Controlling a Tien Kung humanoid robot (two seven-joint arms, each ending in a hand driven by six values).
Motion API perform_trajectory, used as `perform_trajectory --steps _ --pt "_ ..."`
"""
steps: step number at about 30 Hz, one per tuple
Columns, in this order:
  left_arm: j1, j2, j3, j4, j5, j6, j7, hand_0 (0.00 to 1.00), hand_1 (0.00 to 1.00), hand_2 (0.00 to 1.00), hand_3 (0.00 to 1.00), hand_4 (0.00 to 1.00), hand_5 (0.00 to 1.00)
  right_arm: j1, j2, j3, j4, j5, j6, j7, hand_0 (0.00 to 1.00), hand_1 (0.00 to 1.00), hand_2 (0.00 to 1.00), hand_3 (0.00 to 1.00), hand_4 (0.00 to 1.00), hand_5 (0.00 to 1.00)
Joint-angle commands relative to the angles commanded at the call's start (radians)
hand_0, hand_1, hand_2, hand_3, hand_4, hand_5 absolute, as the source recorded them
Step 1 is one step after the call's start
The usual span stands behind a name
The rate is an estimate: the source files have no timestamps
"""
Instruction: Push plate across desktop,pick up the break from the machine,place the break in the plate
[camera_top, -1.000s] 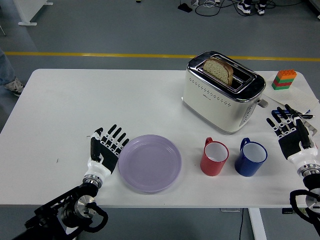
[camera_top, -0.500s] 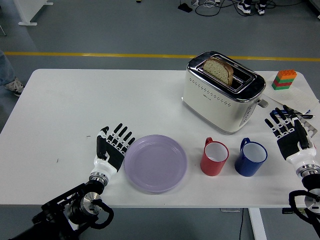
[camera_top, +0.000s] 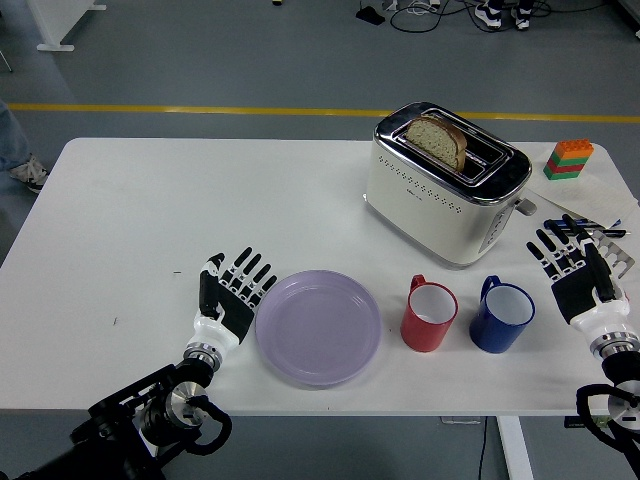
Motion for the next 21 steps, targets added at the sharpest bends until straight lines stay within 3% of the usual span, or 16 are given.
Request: perform_trajectory --steps 13,21 --pt "-0.013 0.0 -0.002 -0.017 0.002 0.0 0.006 0.749 0.756 0.825 0.741 0.537 0.998 0.005 0.002 0.007 0.001 0.0 0.0 0.0 0.739 0.673 0.687 0.64 0.5 0.378" --pt "0.014 0.012 -0.07 -0.107 0.099 0.076 0.003 0.749 0.753 0.826 0.742 0.541 0.998 0.009 -0.003 0.017 0.016 -0.007 -0.003 -0.001 0.737 0.672 0.685 0.64 0.5 0.379"
